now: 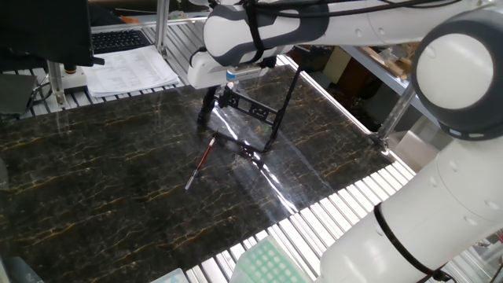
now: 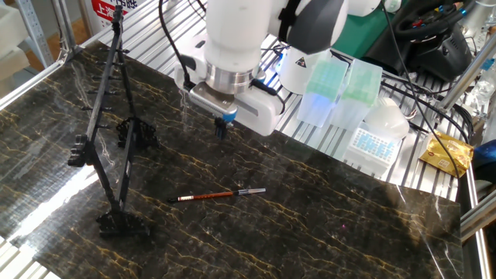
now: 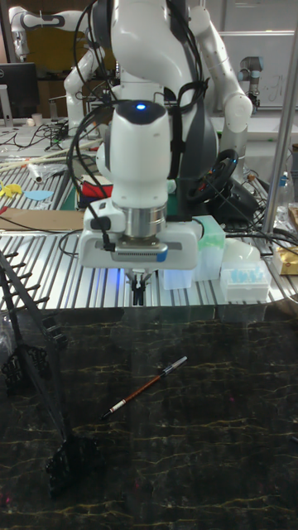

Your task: Place the brush on the pen rack

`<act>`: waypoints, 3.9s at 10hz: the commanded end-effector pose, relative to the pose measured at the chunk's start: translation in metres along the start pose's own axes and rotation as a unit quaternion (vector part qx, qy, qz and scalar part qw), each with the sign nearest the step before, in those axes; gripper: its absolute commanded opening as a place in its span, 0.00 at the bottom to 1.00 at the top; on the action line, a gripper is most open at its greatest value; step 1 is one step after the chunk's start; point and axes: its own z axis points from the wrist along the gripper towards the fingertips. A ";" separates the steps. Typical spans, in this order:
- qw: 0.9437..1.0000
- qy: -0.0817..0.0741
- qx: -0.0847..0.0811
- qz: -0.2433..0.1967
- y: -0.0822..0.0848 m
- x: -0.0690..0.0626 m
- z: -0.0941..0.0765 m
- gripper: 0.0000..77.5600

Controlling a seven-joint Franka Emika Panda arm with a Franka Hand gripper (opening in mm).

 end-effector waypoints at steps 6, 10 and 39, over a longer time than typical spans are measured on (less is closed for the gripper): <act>0.998 0.003 -0.007 0.070 -0.011 0.006 0.038 0.00; 0.996 0.012 0.001 0.086 -0.010 0.006 0.044 0.00; 0.975 0.037 -0.016 0.220 -0.003 -0.006 0.115 0.00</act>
